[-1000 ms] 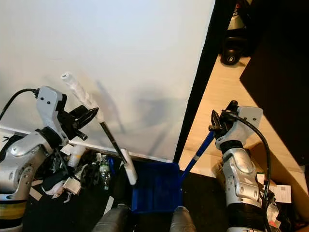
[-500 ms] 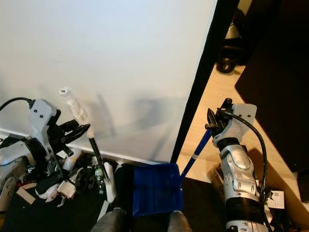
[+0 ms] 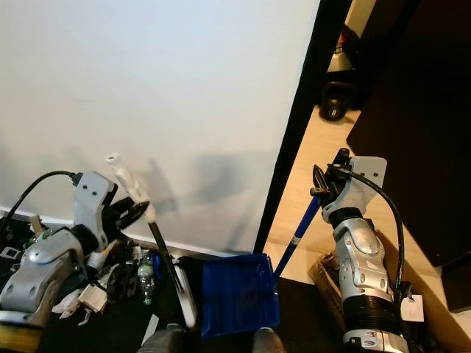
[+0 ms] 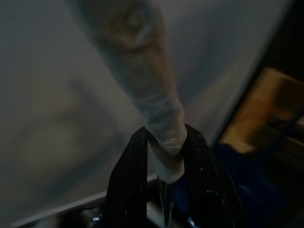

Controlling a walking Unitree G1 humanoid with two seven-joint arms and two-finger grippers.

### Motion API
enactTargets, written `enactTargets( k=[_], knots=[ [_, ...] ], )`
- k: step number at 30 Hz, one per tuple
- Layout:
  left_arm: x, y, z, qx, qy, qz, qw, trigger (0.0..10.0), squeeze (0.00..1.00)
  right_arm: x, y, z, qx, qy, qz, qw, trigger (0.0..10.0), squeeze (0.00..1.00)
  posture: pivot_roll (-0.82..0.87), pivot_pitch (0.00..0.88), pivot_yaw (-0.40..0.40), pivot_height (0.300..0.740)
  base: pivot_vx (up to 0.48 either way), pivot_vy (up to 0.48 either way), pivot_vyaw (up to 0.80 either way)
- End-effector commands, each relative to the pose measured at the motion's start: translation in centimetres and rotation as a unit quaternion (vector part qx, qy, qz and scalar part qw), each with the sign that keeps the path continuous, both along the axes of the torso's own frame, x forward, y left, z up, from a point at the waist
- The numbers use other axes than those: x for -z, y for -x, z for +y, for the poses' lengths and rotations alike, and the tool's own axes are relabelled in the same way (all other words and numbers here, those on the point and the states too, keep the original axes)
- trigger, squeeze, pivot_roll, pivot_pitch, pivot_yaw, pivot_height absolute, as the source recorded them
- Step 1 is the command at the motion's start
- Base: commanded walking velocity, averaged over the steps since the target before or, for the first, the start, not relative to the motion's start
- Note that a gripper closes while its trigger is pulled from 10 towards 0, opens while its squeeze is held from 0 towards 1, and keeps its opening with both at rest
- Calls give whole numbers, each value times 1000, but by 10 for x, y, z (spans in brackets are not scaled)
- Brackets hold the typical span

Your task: Sweep floor

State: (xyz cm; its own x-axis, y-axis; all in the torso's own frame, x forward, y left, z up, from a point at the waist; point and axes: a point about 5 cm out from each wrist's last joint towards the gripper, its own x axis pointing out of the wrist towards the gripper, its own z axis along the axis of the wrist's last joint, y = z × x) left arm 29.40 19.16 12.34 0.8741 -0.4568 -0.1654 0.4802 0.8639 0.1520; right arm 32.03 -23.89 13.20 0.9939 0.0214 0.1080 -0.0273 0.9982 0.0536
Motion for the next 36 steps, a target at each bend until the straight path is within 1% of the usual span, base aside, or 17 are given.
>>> enactTargets(
  k=[1,8,11,12,13,14,17,18,21,25,27,31,32,33,34,36],
  knots=[
    [-3,-5,-8,4,-1,-24,1000,10000,0,-8,-2,-5,7,-3,-22,1000,10000,0,56,72,17,740,0,0,0],
    [-4,-8,-12,11,10,-29,999,10000,0,-9,-2,-9,17,-2,-24,1000,10000,0,54,73,24,740,0,0,0],
    [1,-10,-11,4,3,-26,1000,10000,0,-7,-1,-9,18,-3,-24,1000,10000,0,53,72,26,740,0,0,0],
    [6,-11,-9,-8,-2,-23,1000,10000,0,-7,-1,-9,18,-4,-24,1000,10000,0,54,72,26,740,0,0,0],
    [14,-14,-3,-35,-11,-17,999,10000,0,-6,-1,-8,18,-4,-24,1000,10000,0,53,72,24,740,0,0,0],
    [14,-14,-3,-35,-11,-17,999,10000,0,-6,-1,-8,18,-4,-24,1000,10000,0,53,72,24,740,0,0,0],
    [35,-21,12,-118,-14,10,993,10000,0,-6,-2,-8,17,-5,-23,1000,10000,0,52,73,19,740,0,0,0],
    [40,-23,17,-149,-9,21,989,10000,0,-7,-3,-7,15,-5,-24,1000,10000,0,49,74,19,740,0,0,0],
    [42,-25,18,-159,1,28,987,10000,0,-8,-4,-7,15,-4,-25,1000,10000,0,50,74,15,740,0,0,0],
    [53,-22,23,-171,-8,57,984,10000,0,-9,-4,-9,16,-2,-26,1000,10000,0,45,77,14,740,0,0,0],
    [60,-19,23,-170,-4,71,983,10000,0,-9,-4,-9,16,-2,-26,1000,10000,0,45,77,14,740,0,0,0],
    [64,-18,20,-166,2,74,983,10000,0,-9,-4,-9,16,-2,-26,1000,10000,0,43,80,13,740,0,0,0],
    [63,-19,18,-164,11,72,984,10000,0,-9,-4,-9,16,-2,-25,1000,10000,0,42,81,13,740,0,0,0],
    [59,-22,12,-155,37,66,985,10000,0,-8,-4,-10,16,-2,-25,1000,10000,0,42,81,13,740,0,0,0],
    [52,-25,4,-139,68,58,986,10000,0,-8,-4,-10,16,-2,-26,1000,10000,0,42,82,12,740,0,0,0],
    [36,-30,-9,-106,112,36,987,10000,0,-8,-4,-10,16,-2,-26,1000,10000,0,42,82,12,740,0,0,0]
  ],
)
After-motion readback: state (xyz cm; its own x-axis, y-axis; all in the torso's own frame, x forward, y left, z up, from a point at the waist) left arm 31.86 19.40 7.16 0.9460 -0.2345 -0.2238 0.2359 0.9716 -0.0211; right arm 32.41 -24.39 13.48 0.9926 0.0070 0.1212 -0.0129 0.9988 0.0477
